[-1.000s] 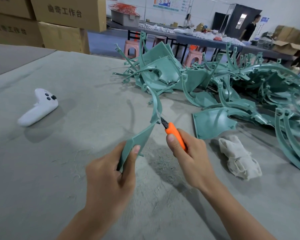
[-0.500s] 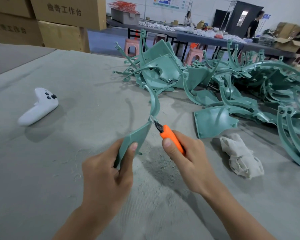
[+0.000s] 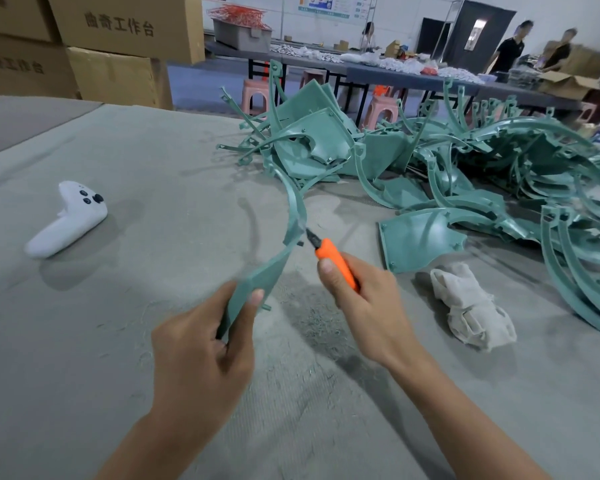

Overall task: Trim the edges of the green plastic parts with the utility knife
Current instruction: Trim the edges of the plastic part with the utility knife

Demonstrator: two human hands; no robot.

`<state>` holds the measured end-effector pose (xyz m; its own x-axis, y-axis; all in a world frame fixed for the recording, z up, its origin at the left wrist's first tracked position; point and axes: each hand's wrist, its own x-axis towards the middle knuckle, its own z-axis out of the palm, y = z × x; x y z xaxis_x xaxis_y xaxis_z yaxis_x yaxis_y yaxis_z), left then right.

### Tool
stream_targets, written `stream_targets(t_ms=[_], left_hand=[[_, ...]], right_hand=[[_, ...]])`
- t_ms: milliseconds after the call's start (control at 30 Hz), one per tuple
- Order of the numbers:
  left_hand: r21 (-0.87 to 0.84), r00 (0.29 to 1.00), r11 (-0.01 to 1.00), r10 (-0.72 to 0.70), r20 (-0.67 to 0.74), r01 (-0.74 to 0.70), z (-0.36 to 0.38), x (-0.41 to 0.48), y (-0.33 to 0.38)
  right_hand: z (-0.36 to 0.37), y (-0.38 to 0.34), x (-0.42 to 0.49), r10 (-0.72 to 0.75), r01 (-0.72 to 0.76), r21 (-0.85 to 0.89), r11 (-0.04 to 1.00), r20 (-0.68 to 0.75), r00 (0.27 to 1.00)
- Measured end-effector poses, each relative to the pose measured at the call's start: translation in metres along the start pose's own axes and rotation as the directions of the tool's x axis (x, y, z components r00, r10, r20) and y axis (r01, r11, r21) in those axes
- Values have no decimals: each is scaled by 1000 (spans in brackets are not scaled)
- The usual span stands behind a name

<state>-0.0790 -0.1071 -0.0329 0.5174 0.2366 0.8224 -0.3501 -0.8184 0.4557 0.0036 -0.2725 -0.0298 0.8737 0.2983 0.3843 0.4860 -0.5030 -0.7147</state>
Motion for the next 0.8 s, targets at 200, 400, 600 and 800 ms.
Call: stream_targets(t_ms=[200, 400, 600, 800], left_hand=[[-14, 999, 999, 31, -9, -31, 2, 1, 3], [7, 999, 999, -38, -6, 38, 1, 5, 1], [-74, 999, 997, -32, 22, 33, -4, 6, 3], [-146, 998, 989, 22, 67, -12, -10, 8, 1]], right_hand=[[-10, 8, 6, 56, -57, -23, 998, -45, 997], [-3, 1, -8, -68, 68, -7, 998, 21, 997], [-7, 3, -2, -13, 13, 20, 1000, -6, 1000], [-16, 10, 2, 59, -57, 94, 994, -22, 998]])
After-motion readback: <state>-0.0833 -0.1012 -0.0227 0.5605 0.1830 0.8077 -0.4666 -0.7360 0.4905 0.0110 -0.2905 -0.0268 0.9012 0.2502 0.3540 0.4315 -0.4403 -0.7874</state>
